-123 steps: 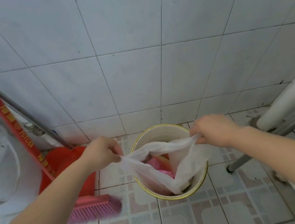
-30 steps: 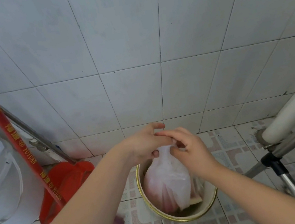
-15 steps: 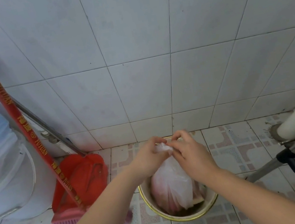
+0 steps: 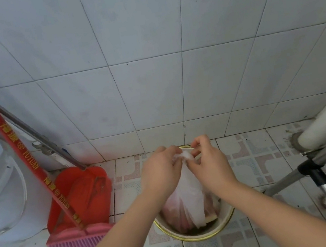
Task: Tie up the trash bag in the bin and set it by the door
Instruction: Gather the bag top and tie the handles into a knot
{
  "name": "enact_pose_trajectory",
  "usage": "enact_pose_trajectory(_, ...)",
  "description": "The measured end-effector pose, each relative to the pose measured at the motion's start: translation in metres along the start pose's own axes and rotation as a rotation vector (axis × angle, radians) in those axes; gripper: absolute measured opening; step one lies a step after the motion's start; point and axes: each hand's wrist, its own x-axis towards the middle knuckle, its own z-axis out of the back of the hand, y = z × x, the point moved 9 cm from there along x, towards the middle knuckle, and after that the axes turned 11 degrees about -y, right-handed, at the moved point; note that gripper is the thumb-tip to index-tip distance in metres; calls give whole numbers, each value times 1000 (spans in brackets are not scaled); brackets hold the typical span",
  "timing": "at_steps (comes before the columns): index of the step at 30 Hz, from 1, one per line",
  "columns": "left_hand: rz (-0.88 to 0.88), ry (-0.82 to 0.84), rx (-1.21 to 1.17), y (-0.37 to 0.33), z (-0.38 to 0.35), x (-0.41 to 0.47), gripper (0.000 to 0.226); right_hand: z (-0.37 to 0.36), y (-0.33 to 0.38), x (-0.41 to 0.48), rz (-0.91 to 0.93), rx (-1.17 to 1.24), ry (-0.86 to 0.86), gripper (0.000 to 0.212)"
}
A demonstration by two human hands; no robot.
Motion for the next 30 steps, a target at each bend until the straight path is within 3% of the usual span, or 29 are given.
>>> enact_pose_trajectory(2, 60, 113, -51, 4, -13, 3, 17, 2, 2, -1, 54, -64, -8, 30)
enact_pose_trajectory(5, 329, 299, -328, 21, -31, 2, 33, -4, 7, -4, 199, -171, 48, 28)
enact_pose_trajectory(11, 621, 457, -552, 37, -42, -16, 26, -17, 17, -10, 350, -165, 212, 29)
enact_pose_trajectory(16, 356, 471, -455, 15, -36, -19, 10, -25, 17, -7, 356, -299, 263, 23)
enact_pose_trajectory(19, 346, 426, -480, 19, -36, -20, 25, -27, 14, -6, 326, -361, 310, 20)
enact_pose_trajectory(22, 320, 446, -474, 19, -36, -21, 13, -30, 3, -5, 163, -293, 389, 23)
enact_pose_trajectory(25, 353, 540, -494, 25, -38, -23, 8, -33, -16, -10, -213, -14, 550, 31)
enact_pose_trajectory(27, 385, 580, -483, 32, -41, -23, 6, -35, -20, -20, -377, 159, 681, 22)
enact_pose_trajectory(30, 436, 635, -480, 37, -42, -24, 4, -40, -15, -32, -432, 316, 799, 8)
